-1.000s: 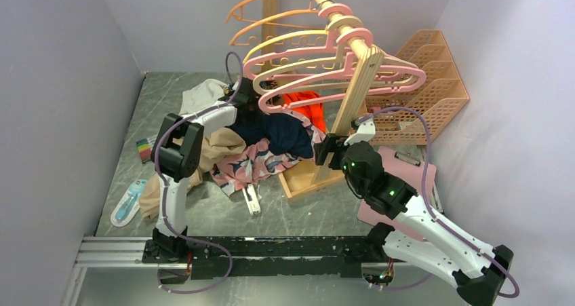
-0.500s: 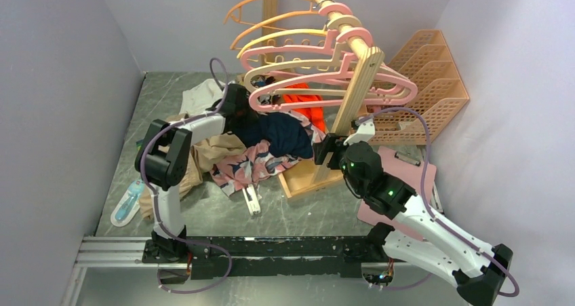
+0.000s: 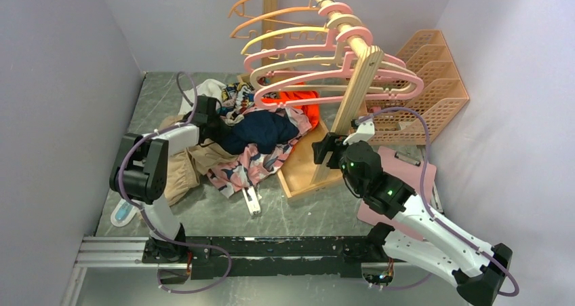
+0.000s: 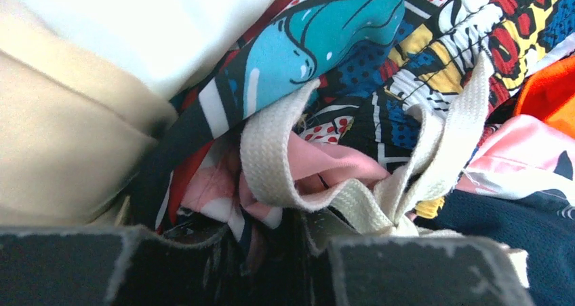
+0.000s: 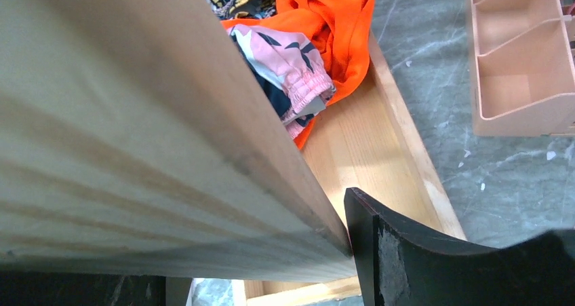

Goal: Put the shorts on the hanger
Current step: Adjust the shorts at the center of the board.

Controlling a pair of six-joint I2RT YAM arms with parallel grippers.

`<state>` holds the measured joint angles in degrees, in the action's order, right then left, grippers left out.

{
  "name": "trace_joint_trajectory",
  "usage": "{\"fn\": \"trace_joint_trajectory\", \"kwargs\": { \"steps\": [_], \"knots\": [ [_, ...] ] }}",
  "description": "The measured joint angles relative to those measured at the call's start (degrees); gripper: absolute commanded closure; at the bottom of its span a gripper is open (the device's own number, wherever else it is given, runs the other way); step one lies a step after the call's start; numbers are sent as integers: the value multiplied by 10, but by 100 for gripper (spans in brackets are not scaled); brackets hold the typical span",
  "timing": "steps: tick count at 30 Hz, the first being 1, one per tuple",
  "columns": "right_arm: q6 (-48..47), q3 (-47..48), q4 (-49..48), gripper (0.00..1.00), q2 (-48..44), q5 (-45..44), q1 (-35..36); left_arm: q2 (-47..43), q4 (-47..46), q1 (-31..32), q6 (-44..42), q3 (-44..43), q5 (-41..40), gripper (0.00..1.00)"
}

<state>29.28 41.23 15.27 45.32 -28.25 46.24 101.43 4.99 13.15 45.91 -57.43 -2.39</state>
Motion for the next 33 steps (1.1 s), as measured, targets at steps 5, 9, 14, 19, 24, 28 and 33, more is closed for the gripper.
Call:
{"fn": "trace_joint_trajectory", "kwargs": {
  "steps": [5, 9, 14, 19, 24, 28, 33],
  "knots": [
    [0, 3, -2, 33, 3, 0, 0, -37, 33, -13, -5, 12, -2, 93],
    [2, 3, 3, 33, 2, 0, 0, -82, 76, -46, -19, 26, 0, 93],
    [3, 3, 9, 33, -3, 3, 0, -144, 119, -59, -55, 27, 23, 56],
    [3, 3, 9, 32, -3, 4, 0, -189, 177, 17, -92, -28, 8, 17],
    [3, 3, 9, 31, -3, 6, 0, -244, 188, 131, -101, -61, -14, 16],
    [2, 3, 9, 31, -3, 8, 0, -293, 187, 159, -94, -35, -23, 15],
    [2, 2, 9, 31, -5, 9, 0, -276, 185, 199, -80, -7, -30, 11]
  ]
}}
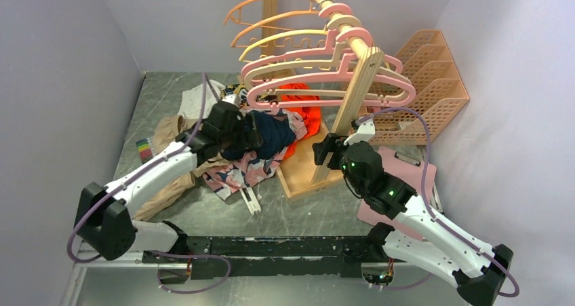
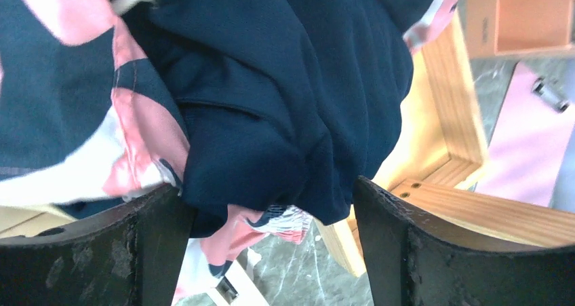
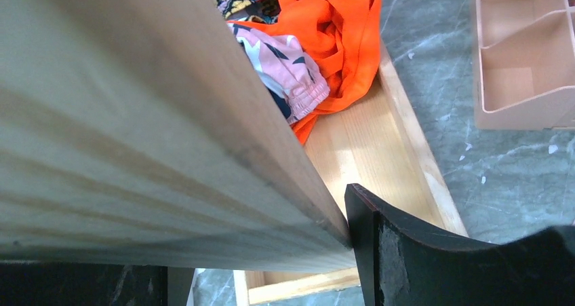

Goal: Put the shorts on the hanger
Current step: Adjust the shorts at the center of the board.

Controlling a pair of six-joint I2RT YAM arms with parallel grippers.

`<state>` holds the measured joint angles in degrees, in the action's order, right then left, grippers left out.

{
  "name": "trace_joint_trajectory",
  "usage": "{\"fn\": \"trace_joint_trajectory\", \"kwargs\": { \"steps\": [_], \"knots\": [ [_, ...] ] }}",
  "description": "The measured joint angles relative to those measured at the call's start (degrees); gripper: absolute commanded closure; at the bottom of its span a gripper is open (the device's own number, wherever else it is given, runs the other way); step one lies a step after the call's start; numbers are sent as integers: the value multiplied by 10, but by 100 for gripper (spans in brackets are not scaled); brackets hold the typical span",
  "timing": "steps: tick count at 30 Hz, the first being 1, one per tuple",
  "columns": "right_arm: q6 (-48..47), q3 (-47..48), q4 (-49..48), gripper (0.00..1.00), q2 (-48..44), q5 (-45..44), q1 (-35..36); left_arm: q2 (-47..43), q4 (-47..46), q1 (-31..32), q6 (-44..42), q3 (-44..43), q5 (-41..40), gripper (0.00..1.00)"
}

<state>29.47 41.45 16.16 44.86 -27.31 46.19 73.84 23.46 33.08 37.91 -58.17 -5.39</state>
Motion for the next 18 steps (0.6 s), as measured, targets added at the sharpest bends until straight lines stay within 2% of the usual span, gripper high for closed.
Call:
{"fn": "trace_joint_trajectory", "kwargs": {
  "steps": [3, 6, 7, 10, 11, 12, 14, 18],
  "knots": [
    [-1, -1, 0, 31, -1, 2, 0, 39, -5, 28, 5, 0, -5, 10],
    [-3, -2, 0, 31, -3, 5, -1, 85, -10, 39, 10, -4, -12, 20],
    [-3, -2, 0, 31, -3, 6, -1, 96, -11, 40, 11, -5, -14, 28],
    [-11, -2, 5, 31, -7, 10, -2, 128, -14, 37, 18, -10, -25, 65],
    [-13, -2, 7, 31, -7, 10, -3, 137, -14, 31, 19, -11, -28, 88],
    [-13, -2, 11, 31, -7, 11, -3, 144, -14, 25, 21, -11, -29, 93],
    [-15, -2, 14, 31, -8, 11, -4, 150, -11, 3, 30, -10, -26, 93],
    [-19, -2, 23, 31, -9, 12, -4, 117, -12, -80, 42, 10, -5, 93]
  ]
}}
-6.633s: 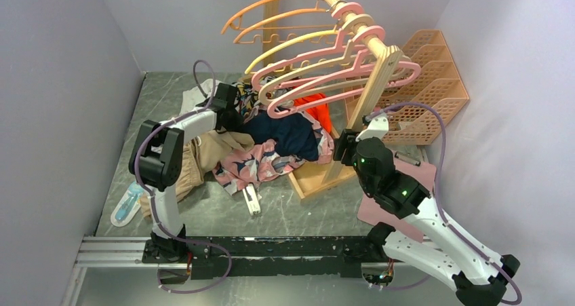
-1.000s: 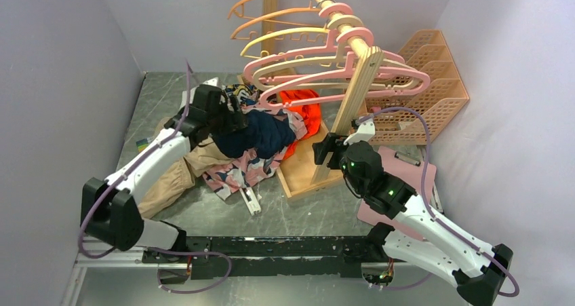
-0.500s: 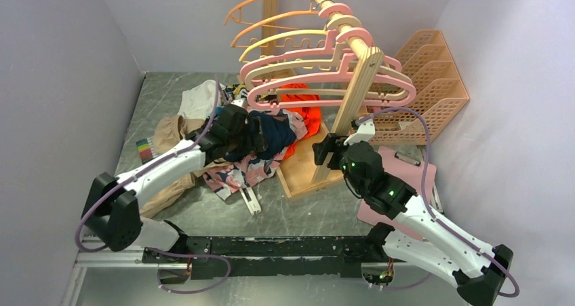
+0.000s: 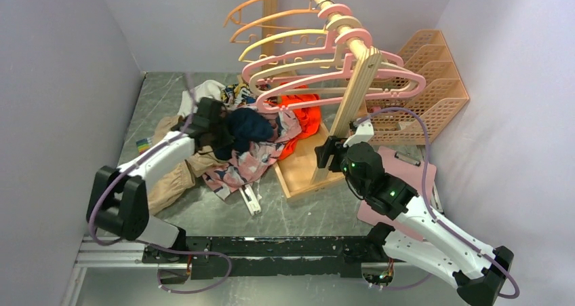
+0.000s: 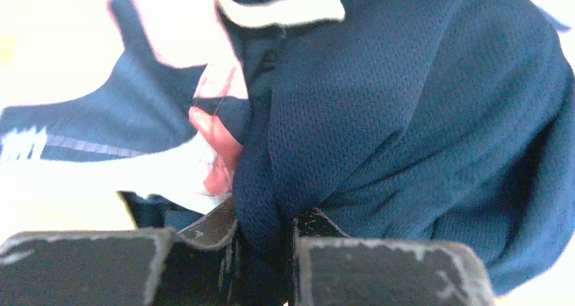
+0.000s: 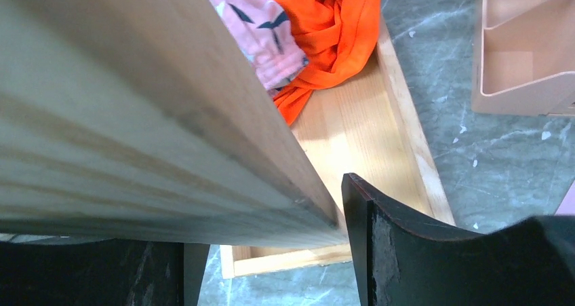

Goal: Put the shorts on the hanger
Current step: Adjust the shorts at the center of the board.

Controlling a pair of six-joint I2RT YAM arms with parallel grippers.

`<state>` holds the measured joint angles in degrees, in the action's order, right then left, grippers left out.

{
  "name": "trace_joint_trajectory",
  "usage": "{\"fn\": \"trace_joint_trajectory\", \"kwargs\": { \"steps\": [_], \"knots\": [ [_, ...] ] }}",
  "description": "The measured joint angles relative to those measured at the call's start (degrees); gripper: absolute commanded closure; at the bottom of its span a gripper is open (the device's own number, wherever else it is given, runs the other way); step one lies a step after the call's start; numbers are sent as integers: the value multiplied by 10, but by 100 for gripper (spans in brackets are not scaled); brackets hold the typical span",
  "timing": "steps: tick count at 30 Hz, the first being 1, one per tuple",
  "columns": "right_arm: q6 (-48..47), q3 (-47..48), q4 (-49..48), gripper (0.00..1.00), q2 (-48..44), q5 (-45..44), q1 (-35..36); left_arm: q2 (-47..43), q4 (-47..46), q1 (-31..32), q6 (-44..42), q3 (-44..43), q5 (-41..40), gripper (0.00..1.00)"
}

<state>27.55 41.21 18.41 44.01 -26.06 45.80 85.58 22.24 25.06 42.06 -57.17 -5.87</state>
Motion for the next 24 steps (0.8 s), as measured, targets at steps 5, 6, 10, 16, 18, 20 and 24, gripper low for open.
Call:
{"fn": "trace_joint_trajectory", "kwargs": {
  "steps": [5, 6, 10, 16, 18, 20, 24],
  "knots": [
    [-4, -2, 2, 31, 0, 3, 0, -70, 17, -124, -1, 11, 2, 93],
    [-4, -2, 3, 31, 0, 3, 0, -79, 21, -142, -3, 10, 0, 93],
    [-5, -2, 2, 31, 0, 5, 0, -88, 40, -177, -13, 2, -3, 79],
    [-5, -2, 3, 31, 0, 6, -1, -129, 75, -183, -39, -5, 4, 5],
    [-5, -2, 3, 31, 0, 6, -1, -167, 80, -180, -41, -7, 20, 4],
    [-5, -2, 3, 31, 0, 6, -1, -201, 89, -158, -42, -19, 25, 4],
    [-5, -2, 3, 31, 0, 6, -1, -246, 95, -36, -26, -28, 20, 8]
  ]
}}
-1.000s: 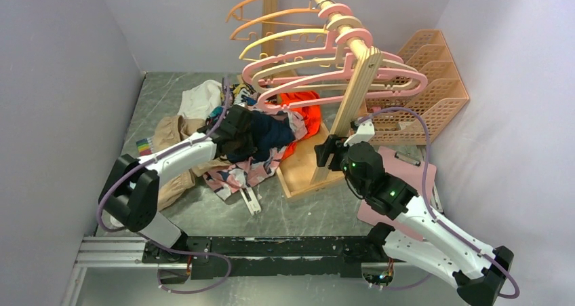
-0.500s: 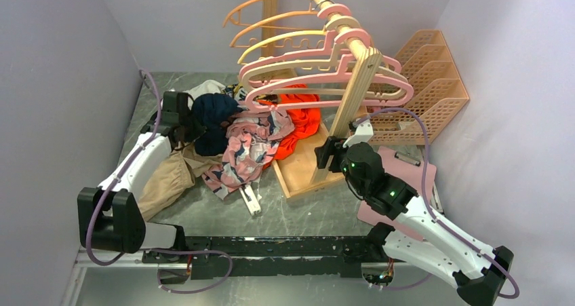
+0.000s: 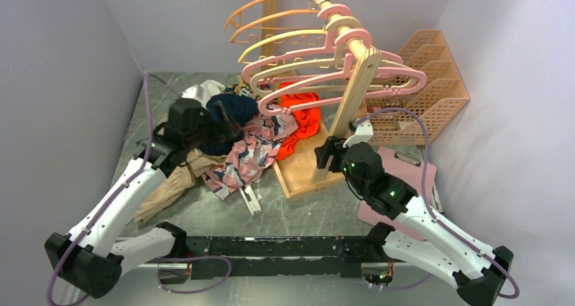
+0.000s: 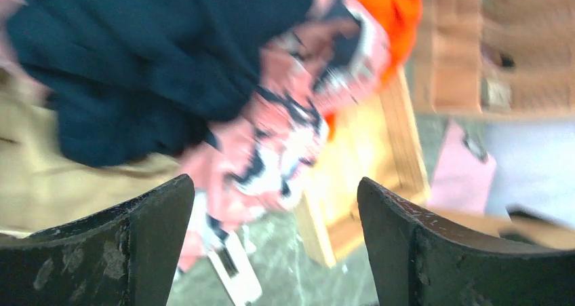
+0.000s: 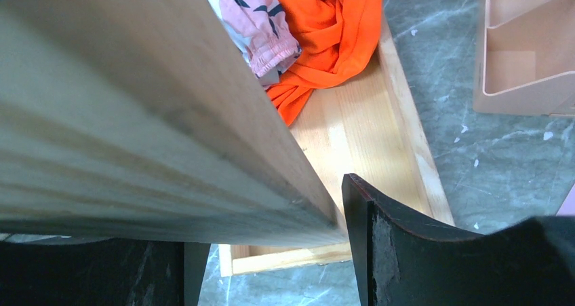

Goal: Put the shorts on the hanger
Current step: Adjust the shorts at the center of the board, then adjust the clothesline at the center of the board.

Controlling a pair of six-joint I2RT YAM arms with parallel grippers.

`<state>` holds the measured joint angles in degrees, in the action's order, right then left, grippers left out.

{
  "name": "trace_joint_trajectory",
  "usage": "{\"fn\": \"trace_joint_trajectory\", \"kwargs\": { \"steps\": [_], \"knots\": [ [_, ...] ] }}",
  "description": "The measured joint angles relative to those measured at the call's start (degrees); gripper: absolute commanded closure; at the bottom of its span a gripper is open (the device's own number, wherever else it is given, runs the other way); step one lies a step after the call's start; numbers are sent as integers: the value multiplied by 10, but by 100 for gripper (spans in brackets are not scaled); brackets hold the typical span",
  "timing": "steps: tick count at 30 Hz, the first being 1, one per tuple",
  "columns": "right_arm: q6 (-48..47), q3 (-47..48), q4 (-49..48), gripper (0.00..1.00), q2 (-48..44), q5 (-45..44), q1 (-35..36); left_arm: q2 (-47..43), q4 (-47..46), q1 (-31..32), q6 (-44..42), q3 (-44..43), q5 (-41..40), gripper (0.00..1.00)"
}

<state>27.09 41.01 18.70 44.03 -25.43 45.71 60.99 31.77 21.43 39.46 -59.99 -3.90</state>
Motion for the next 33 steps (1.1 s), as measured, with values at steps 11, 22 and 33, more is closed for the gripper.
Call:
{"fn": "trace_joint_trajectory", "kwargs": {
  "steps": [11, 22, 33],
  "knots": [
    [1, -1, -2, 31, 1, 0, 0, 33, -15, 261, 154, 80, -21, 13],
    [10, -9, -4, 31, -1, 6, 0, 229, -93, 289, 216, 45, -18, 22],
    [11, -10, 11, 30, -5, 6, 0, 337, -74, 290, 238, -30, -18, 28]
  ]
}}
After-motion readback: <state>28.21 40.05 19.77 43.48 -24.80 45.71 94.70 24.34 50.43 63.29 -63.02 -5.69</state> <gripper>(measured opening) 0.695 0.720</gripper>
